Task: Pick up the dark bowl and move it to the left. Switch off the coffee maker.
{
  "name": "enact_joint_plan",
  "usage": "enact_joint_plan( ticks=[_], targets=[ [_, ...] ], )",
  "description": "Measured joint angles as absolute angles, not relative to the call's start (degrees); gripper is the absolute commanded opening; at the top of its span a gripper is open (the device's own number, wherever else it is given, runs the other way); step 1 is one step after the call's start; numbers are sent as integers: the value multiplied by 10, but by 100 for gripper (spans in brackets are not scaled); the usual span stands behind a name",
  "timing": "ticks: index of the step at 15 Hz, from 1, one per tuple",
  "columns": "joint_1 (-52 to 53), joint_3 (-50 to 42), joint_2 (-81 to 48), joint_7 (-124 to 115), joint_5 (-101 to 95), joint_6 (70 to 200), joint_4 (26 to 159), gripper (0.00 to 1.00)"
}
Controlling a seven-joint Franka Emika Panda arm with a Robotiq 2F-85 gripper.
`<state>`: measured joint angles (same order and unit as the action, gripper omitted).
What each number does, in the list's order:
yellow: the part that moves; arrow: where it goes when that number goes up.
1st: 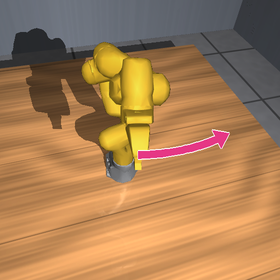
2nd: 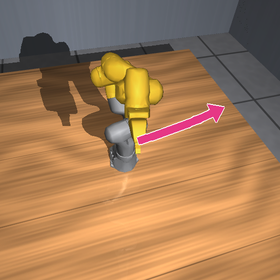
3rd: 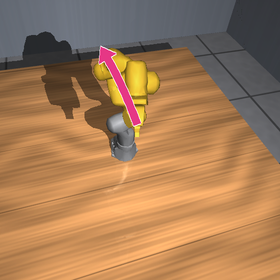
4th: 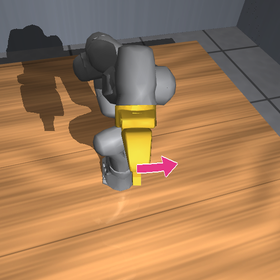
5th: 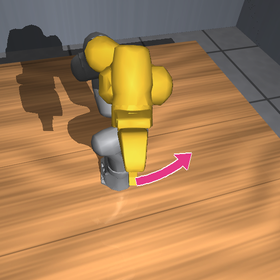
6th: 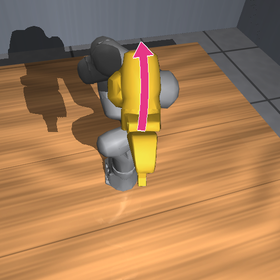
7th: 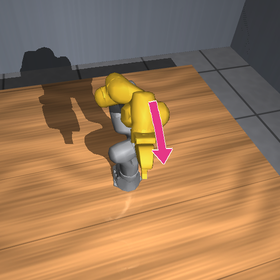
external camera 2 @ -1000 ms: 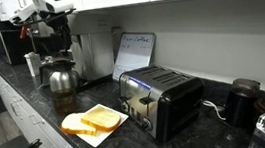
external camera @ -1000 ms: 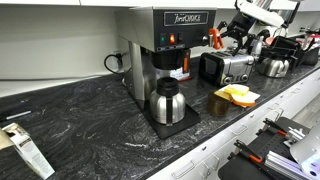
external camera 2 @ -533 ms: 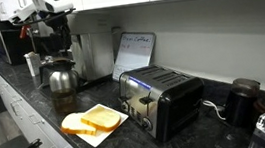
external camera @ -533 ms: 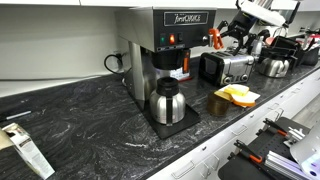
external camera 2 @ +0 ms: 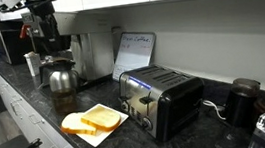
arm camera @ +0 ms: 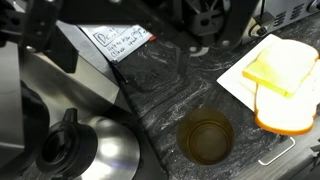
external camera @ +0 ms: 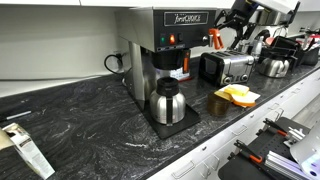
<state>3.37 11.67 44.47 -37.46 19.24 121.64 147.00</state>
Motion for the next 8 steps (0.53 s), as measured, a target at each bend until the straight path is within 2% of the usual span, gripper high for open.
enact_joint_plan(
  ticks=[8],
  targets=[
    [44,125,496,-361,187,1160,1428,100]
  ],
)
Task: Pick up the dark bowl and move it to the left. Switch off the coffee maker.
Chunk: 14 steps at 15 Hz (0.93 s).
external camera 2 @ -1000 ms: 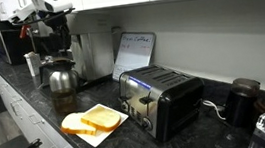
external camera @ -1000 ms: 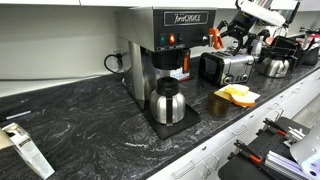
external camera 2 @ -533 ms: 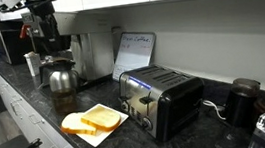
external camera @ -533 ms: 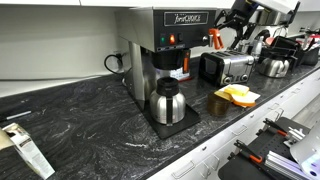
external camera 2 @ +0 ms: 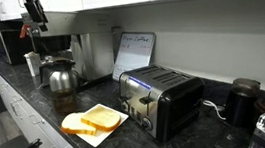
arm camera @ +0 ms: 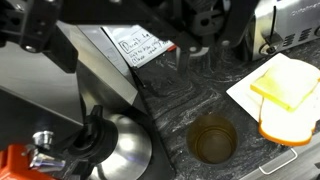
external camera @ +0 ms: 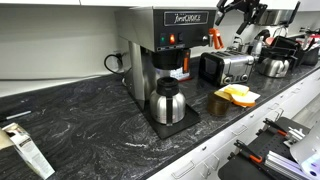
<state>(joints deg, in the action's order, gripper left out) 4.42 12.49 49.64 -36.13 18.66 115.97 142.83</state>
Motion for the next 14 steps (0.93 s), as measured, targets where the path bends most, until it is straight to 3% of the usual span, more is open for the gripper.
enact_joint_plan(
  ticks=[14],
  targets=[
    [61,153,515,-336,187,1160,1402,100]
  ],
)
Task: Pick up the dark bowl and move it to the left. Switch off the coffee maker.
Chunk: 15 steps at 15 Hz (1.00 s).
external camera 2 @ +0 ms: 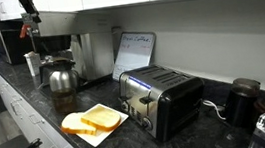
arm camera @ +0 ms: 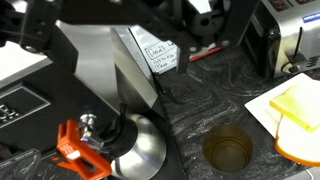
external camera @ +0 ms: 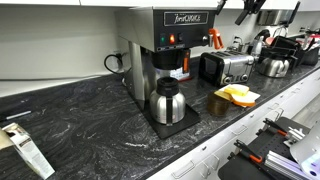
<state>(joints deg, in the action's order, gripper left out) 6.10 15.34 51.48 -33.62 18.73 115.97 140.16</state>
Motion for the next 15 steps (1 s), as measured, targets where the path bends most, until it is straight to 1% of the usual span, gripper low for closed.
enact_joint_plan(
  ticks=[7,15],
  targets=[
    [61,184,502,-296,123,1107,1353,100],
    [85,200,504,-262,141,1079,1287,100]
  ],
)
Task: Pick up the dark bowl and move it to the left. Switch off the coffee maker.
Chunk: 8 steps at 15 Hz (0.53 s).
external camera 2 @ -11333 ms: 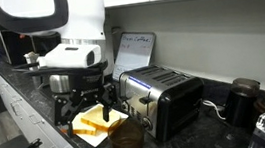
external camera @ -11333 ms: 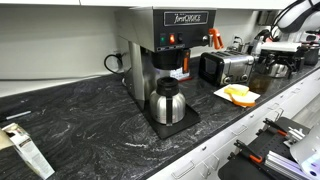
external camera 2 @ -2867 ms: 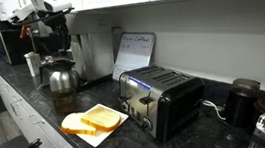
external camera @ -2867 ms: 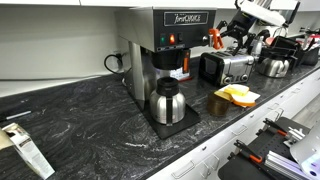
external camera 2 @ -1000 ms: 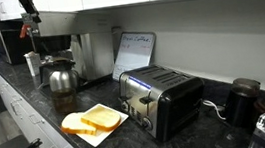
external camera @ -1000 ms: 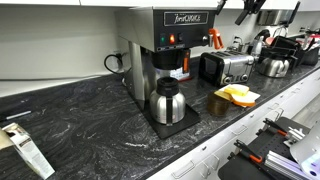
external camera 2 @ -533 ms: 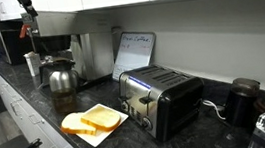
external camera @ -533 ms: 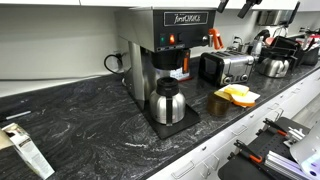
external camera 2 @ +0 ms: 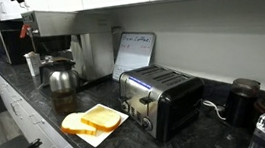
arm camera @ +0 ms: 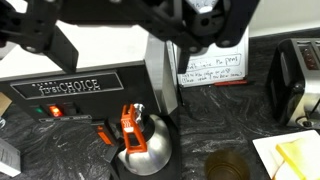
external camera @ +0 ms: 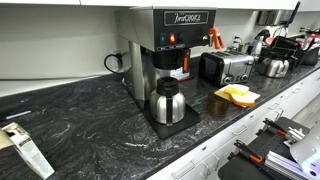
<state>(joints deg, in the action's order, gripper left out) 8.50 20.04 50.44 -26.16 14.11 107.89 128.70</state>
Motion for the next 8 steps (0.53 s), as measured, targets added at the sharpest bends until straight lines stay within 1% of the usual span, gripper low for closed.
enact_joint_plan(
  ticks=[8],
  targets=[
    [135,210,439,-180,188,1090,1259,100]
  ],
)
